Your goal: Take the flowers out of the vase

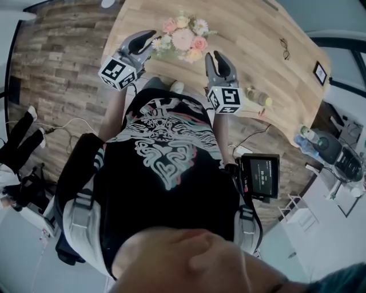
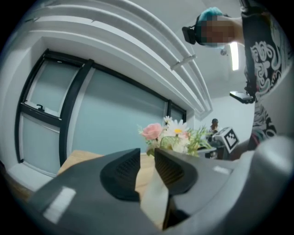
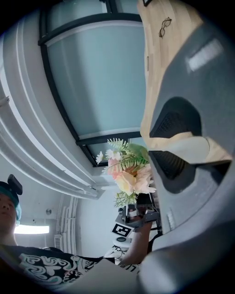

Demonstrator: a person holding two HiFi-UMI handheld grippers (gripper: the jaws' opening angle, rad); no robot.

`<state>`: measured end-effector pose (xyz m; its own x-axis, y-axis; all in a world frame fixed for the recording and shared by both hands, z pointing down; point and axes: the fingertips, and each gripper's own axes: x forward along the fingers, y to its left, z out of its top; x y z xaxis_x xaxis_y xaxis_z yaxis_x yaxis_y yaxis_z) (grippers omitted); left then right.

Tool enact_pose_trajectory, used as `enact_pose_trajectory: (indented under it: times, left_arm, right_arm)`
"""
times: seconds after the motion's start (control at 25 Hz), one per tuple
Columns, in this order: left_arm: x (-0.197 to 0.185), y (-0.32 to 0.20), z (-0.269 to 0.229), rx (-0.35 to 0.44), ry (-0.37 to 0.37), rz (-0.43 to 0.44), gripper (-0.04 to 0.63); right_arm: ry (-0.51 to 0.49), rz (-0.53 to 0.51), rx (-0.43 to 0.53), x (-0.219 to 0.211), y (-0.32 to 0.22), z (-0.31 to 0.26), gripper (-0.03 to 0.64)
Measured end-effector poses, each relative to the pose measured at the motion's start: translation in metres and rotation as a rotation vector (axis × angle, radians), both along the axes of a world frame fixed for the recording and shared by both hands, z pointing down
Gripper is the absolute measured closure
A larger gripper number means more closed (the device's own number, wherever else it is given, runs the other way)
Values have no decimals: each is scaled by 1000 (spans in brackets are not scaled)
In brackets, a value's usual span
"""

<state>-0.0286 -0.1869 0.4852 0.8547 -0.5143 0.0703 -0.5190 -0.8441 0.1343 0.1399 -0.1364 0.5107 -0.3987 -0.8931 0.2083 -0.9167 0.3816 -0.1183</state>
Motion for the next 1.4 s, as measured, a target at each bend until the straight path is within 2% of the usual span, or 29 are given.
enact_pose_trajectory:
  times: [0.2, 0.28, 0.52, 0.72, 1.2, 1.4]
  left_arm:
    - [8, 5, 8, -17, -19, 49, 511]
    - [11, 9, 11, -16, -48, 77, 495]
    - [21, 20, 11, -11, -69, 165, 466]
    - [30, 29, 13, -11, -97, 234, 433]
    - [53, 51, 11, 10, -136, 363, 380]
    - [58, 57, 13, 17, -150, 384, 371]
  right_arm:
    - [36, -65, 0, -15, 1, -1, 528]
    - [43, -96, -15, -22, 3, 4, 465]
    - [95, -175, -73, -39, 9, 20, 412]
    - [102, -207, -82, -51, 7, 27, 335]
    - [130, -233, -45, -71, 1, 22, 310]
    - [134, -234, -32, -76, 0, 22, 310]
